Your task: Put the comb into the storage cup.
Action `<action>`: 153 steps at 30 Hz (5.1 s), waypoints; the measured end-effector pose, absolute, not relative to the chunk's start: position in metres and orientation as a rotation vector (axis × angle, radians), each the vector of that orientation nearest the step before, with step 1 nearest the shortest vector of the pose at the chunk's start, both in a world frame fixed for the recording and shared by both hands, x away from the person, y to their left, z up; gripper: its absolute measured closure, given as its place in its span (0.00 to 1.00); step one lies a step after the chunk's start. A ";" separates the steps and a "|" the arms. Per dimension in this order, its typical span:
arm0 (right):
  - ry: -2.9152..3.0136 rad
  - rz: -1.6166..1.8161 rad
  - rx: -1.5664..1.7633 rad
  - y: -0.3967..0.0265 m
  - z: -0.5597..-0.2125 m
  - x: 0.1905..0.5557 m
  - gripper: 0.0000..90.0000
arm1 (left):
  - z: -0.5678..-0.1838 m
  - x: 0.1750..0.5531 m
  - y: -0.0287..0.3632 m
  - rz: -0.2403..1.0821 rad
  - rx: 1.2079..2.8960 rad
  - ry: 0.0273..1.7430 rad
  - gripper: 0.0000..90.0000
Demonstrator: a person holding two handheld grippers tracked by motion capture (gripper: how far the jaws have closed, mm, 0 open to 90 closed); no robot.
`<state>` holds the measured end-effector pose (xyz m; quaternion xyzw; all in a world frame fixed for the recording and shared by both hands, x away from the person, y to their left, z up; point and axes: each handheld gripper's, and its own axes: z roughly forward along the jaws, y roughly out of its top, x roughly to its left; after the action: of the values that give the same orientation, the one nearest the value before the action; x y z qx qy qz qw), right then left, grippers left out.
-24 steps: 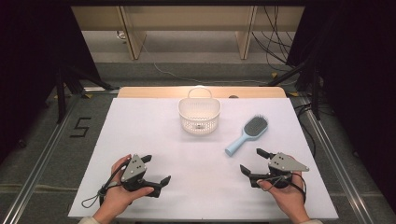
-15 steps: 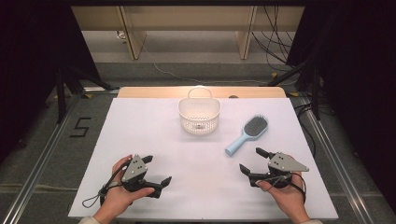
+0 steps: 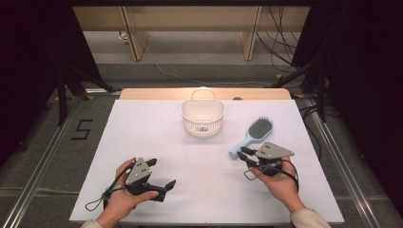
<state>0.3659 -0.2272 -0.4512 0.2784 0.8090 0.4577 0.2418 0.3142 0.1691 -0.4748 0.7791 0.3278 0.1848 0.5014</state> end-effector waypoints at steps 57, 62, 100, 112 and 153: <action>2.586 0.767 1.047 -0.177 -0.472 0.440 1.00 | -0.476 0.315 0.169 0.430 1.881 0.794 0.01; 2.611 0.735 1.061 -0.181 -0.470 0.437 1.00 | -0.476 0.314 0.169 0.431 1.880 0.795 0.01; 2.570 0.518 1.199 -0.253 -0.458 0.410 1.00 | -0.475 0.314 0.171 0.434 1.874 0.802 0.02; 2.538 0.511 1.263 -0.271 -0.457 0.408 1.00 | -0.475 0.314 0.171 0.435 1.874 0.803 0.02; 2.201 0.879 1.318 -0.275 -0.434 0.418 0.16 | -0.475 0.313 0.169 0.438 1.882 0.799 0.01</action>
<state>0.4177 -0.2746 -0.4341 0.4748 0.7929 0.3166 0.2136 0.3134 0.1693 -0.4751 0.7788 0.3307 0.1813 0.5013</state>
